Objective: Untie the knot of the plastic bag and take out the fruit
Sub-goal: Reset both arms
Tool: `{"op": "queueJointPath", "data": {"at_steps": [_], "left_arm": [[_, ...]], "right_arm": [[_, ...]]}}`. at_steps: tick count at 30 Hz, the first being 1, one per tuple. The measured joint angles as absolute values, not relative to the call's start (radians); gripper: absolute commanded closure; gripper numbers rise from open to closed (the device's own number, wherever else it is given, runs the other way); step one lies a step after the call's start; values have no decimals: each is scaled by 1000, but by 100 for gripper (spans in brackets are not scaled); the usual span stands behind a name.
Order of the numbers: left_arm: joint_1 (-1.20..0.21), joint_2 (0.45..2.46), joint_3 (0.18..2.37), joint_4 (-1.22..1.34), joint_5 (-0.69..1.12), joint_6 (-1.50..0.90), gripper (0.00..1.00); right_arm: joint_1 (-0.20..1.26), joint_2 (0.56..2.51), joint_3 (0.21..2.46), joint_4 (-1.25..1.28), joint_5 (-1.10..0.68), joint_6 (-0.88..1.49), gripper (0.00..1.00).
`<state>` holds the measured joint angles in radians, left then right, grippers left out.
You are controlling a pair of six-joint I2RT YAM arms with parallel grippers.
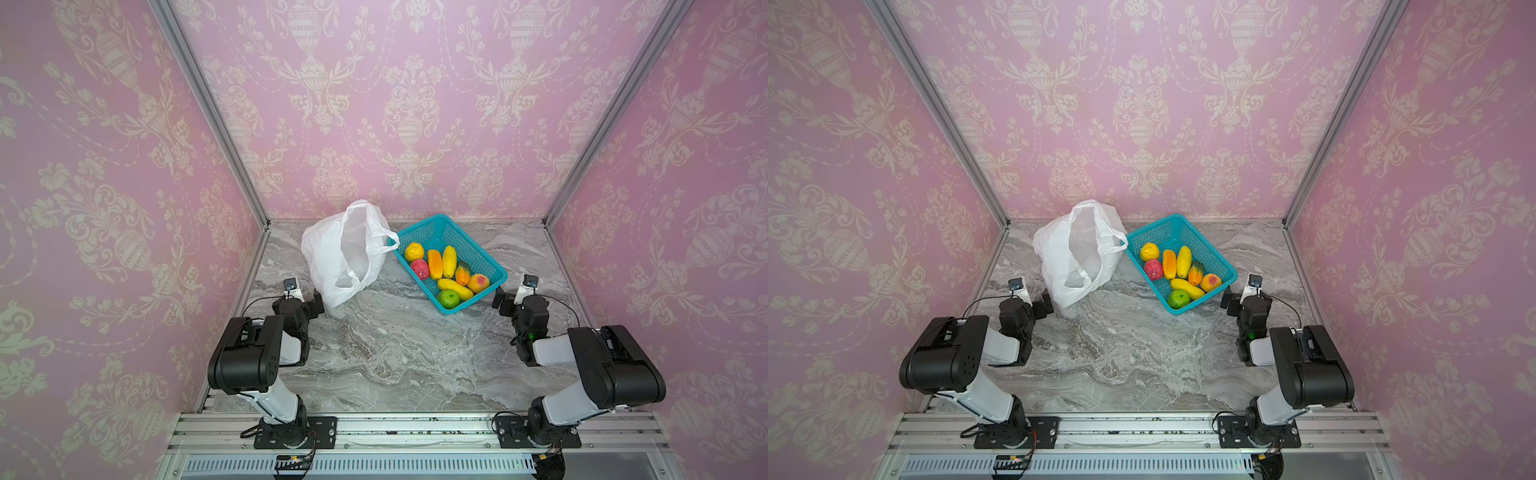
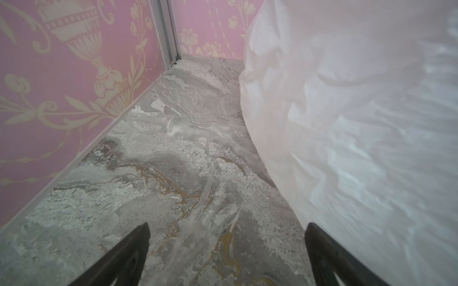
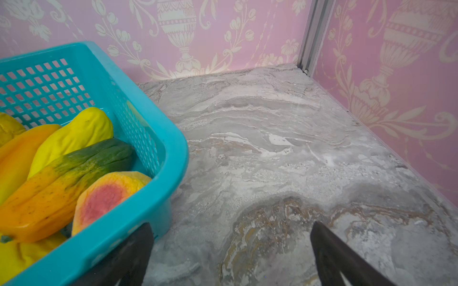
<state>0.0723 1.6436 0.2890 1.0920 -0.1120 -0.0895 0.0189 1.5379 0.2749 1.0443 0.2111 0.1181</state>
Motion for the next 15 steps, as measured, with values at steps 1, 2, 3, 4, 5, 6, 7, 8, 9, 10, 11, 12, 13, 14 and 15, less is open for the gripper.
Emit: {"op": "queueJointPath", "data": {"at_steps": [1,2,3,4,5,6,7,8,9,10,11,12,13,14,15], "left_arm": [[72,1644,301,1087,-99,-87,1],[72,1644,312,1082,-88,-86,1],[70,1644,321,1079,-82,-84,1],[68,1644,327,1076,-82,-82,1],[64,1644,332,1071,-84,-78,1],[58,1644,336,1066,-88,-72,1],[48,1644,336,1063,-93,-67,1],[41,1644,336,1060,-93,-64,1],[36,1644,336,1054,-94,-60,1],[32,1644,336,1050,-94,-57,1],[30,1644,336,1048,-94,-56,1],[30,1644,336,1046,-94,-52,1],[30,1644,336,1045,-94,-49,1],[30,1644,336,1045,-94,-48,1],[30,1644,336,1045,-94,-45,1]], "right_arm": [[19,1539,276,1045,211,114,0],[19,1539,276,1045,210,110,0],[19,1539,276,1046,208,106,0],[19,1539,276,1046,205,104,0],[19,1539,278,1042,204,103,0],[19,1539,285,1033,199,100,0],[19,1539,295,1021,194,97,0],[20,1539,305,1012,186,93,0],[21,1539,314,1005,176,89,0],[22,1539,319,1004,168,84,0],[22,1539,322,1004,162,80,0],[23,1539,324,1004,156,78,0],[24,1539,325,1004,151,78,0],[24,1539,325,1003,150,77,0],[24,1539,325,1001,148,77,0]]}}
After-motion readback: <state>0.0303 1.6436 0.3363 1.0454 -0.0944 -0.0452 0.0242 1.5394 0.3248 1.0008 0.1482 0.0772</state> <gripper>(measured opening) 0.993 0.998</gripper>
